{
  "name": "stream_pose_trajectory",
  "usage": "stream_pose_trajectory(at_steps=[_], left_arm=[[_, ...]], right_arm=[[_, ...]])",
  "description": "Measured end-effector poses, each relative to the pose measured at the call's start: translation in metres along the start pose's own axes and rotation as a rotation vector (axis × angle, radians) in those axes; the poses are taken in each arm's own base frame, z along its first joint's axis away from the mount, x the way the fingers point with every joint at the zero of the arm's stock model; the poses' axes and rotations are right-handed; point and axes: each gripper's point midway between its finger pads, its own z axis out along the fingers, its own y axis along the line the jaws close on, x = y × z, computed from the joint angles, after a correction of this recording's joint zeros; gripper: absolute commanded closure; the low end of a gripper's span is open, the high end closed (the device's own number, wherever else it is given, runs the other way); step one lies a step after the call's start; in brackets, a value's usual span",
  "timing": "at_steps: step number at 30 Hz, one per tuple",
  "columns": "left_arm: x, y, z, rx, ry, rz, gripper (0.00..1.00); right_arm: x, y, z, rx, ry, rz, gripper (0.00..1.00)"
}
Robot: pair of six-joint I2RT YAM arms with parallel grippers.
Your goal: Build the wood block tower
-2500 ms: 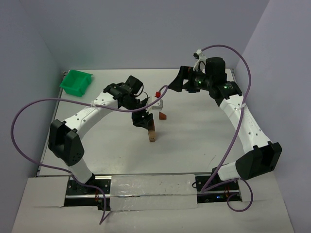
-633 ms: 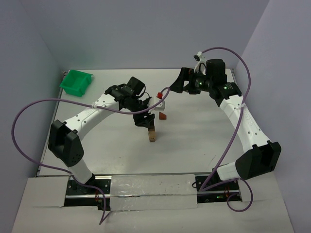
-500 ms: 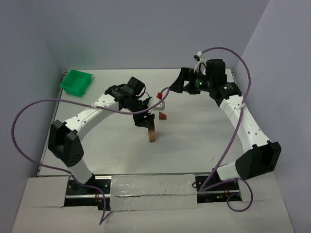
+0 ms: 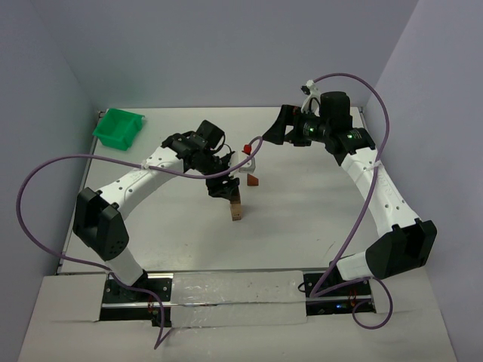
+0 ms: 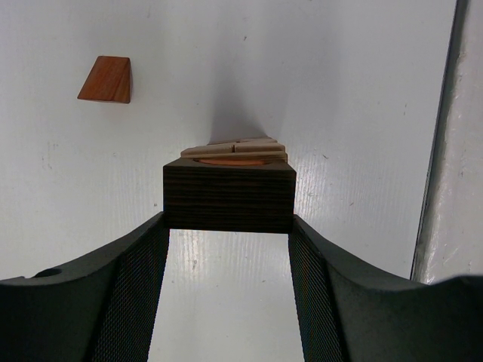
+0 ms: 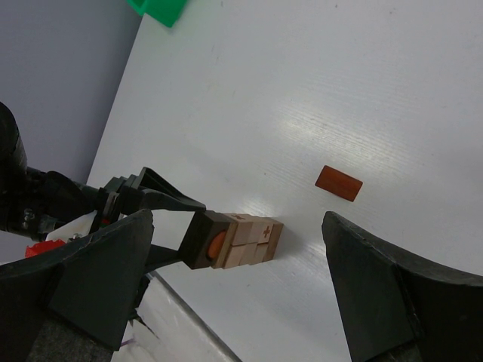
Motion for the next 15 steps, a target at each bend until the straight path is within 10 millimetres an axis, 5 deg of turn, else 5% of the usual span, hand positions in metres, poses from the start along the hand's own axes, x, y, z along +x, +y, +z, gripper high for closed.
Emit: stream_pose_trajectory(at_steps=[6, 15], left_arm=[[0.0000, -0.0001, 0.0000, 0.000, 0.000, 0.000, 0.40], [0.0002, -0.0003, 0.0000, 0.001, 0.001, 0.000, 0.29]], right_arm=[[-0.0001, 0.0000, 0.0000, 0.000, 0.000, 0.000, 0.00], [-0.0001, 0.0004, 0.0000, -0.001, 0.000, 0.006, 0.00]])
